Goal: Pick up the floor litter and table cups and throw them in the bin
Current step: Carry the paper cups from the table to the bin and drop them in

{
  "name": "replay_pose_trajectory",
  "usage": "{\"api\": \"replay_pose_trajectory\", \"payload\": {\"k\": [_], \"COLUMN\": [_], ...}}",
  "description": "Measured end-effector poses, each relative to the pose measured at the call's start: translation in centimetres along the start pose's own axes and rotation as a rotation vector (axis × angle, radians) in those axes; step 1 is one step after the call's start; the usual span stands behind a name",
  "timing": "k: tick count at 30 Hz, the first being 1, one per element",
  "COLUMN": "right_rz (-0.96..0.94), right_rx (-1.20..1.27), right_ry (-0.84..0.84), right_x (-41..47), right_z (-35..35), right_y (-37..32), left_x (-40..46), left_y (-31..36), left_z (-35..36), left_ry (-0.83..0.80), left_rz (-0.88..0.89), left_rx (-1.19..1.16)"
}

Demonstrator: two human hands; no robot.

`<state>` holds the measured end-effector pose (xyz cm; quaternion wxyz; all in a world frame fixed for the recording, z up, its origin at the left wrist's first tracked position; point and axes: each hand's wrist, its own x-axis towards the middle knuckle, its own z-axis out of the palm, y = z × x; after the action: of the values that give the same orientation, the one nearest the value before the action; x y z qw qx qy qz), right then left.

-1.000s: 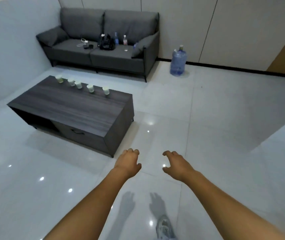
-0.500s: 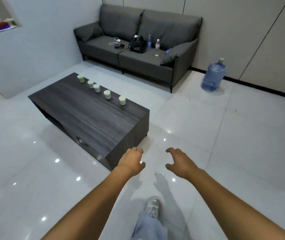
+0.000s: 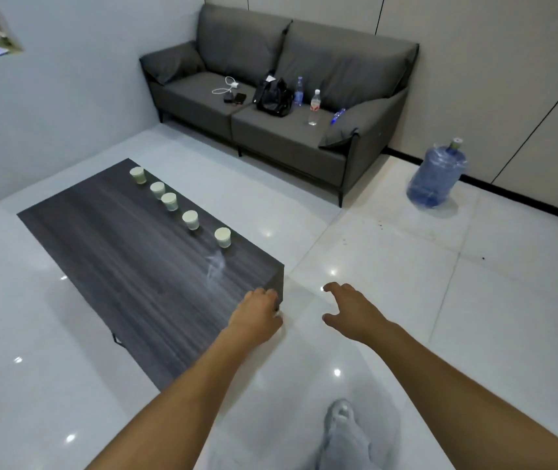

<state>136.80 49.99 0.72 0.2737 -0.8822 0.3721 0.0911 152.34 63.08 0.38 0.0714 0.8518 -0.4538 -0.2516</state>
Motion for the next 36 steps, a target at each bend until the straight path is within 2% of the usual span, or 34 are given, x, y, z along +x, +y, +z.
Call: {"api": "replay_pose_trajectory", "payload": {"k": [13,19,29,36], "right_rz": [-0.124,-0.248,-0.36,-0.449], "right_rx": [-0.092,-0.137,-0.202,-0.271], "right_ry": [-0.098,-0.231,-0.292,-0.377], "right_x": [27.7,38.3,56.9,67.8], "right_z": [-15.1,-16.9,-21.4,-24.4], "right_y": [7.5,5.6,1.9,-1.8], "left_x": [25.5,33.5,49.8,57.4], "left_y": [4.9,3.8,1.0,-1.9], "left_z": [-6.1,-8.2,-14.6,-19.4], "left_ry": [0.086,0.08,0.107,0.156], "left_rz": [-0.242,-0.355,-0.455,-0.567], "left_rx": [-0.118,-0.175,-0.26,-0.309]}}
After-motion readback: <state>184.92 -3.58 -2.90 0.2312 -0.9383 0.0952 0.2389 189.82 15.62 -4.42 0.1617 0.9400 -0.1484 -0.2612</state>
